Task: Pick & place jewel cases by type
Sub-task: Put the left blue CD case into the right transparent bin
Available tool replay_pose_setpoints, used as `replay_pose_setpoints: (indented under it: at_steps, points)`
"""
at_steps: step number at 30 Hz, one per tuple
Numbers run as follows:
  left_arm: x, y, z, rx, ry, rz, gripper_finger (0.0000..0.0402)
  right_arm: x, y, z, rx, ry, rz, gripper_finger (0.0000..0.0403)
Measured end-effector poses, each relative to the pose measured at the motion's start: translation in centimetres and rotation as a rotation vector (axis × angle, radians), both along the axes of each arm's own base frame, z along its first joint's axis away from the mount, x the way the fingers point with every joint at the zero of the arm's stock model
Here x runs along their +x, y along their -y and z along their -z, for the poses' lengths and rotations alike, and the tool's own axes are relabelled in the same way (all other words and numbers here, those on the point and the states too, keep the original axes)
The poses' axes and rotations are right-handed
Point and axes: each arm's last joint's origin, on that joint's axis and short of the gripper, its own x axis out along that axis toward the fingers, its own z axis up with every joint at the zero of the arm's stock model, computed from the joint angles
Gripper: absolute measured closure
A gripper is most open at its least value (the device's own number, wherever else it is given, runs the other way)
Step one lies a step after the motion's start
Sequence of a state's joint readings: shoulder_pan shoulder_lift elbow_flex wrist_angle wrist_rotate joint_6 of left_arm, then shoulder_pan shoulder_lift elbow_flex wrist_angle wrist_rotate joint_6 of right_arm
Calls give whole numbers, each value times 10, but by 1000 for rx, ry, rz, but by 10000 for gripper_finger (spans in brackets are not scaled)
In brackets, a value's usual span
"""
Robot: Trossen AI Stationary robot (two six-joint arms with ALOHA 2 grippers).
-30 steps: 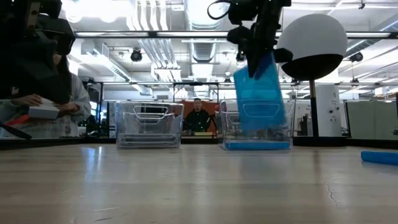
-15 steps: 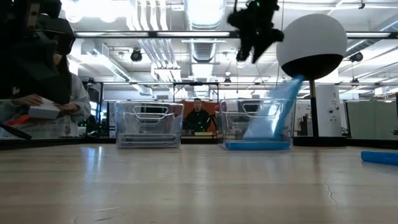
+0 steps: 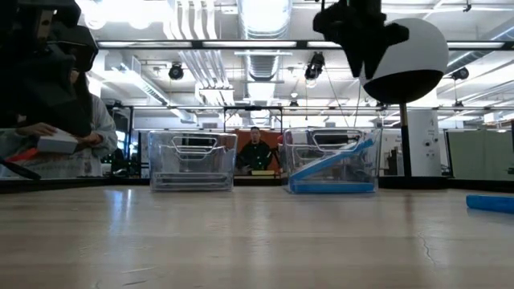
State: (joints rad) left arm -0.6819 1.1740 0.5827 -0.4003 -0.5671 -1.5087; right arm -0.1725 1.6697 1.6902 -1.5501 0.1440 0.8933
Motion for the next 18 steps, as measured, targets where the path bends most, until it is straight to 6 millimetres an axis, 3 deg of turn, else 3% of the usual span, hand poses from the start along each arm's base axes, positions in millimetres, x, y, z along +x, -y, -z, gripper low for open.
replay_pose_setpoints:
  at_steps: [3, 5, 10, 13, 18]
  points:
    - [0, 0, 0, 10, -3, 8, 401, -1, -14, 18, -87, -83, 12, 257]
    - [0, -1, 1, 12, -4, 7, 401, -2, -13, 30, -90, -110, 30, 255]
    - [0, -1, 1, 15, -15, 26, 401, -5, 18, 58, -136, -68, 183, 242]
    - [0, 0, 1, 3, -24, 37, 401, -13, 34, 67, -126, 46, 313, 228]
    - [0, 0, 1, 3, -25, 39, 401, -17, 37, 81, -129, 206, 448, 193]
